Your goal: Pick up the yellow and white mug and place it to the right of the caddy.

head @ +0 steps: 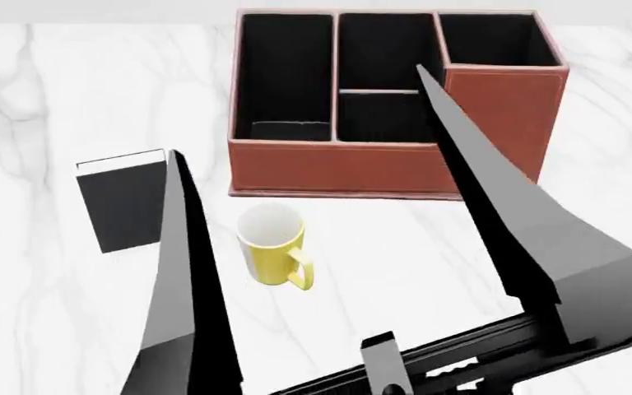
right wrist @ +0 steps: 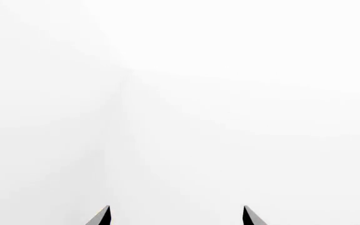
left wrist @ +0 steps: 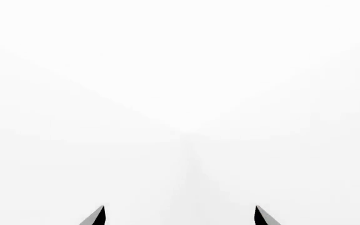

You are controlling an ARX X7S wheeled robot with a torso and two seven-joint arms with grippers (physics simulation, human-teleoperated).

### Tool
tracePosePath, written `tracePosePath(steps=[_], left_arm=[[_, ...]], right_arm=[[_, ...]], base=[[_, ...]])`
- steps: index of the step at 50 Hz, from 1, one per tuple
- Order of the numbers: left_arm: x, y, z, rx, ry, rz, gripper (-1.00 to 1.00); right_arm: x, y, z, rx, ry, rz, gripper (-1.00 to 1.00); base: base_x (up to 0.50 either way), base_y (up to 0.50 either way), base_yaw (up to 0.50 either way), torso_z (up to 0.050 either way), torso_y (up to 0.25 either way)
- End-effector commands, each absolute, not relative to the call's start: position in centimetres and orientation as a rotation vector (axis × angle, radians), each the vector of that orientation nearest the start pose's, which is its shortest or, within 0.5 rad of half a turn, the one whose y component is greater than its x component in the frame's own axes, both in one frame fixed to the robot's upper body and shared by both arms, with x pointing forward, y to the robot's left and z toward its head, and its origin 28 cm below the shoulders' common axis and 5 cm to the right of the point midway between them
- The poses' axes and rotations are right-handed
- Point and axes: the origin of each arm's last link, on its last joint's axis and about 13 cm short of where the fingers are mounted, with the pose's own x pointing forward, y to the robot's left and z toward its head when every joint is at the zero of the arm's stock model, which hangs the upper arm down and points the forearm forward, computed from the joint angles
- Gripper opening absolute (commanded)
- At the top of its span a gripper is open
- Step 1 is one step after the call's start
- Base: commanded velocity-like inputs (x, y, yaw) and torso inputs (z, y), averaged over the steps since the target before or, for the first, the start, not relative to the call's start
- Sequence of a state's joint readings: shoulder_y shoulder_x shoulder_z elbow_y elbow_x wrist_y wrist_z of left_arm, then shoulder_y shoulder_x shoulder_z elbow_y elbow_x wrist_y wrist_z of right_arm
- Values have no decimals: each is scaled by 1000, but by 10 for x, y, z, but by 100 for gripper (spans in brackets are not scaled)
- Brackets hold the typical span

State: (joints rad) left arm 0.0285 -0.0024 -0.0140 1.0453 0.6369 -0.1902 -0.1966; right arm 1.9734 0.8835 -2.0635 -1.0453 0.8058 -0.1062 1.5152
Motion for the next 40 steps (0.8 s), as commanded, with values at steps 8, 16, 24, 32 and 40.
tracePosePath(steps=[8,16,24,32,40], left_arm=[[59,259,179,529,-937,795,100],[22,283,191,517,-972,1013,100],[7,309,198,499,-993,1502,100],[10,307,196,462,-985,1511,100],[11,306,195,460,-977,1483,100]], right_arm=[[133,-93,265,-161,-751,229,100],[130,-99,266,-141,-767,218,100],[128,-103,264,-106,-767,193,100],[127,-106,267,-91,-768,181,100],[126,-106,266,-87,-760,175,100]], base=[[0,0,0,0,0],[0,0,0,0,0],[0,0,0,0,0],[0,-60,0,0,0],[0,-142,0,0,0]])
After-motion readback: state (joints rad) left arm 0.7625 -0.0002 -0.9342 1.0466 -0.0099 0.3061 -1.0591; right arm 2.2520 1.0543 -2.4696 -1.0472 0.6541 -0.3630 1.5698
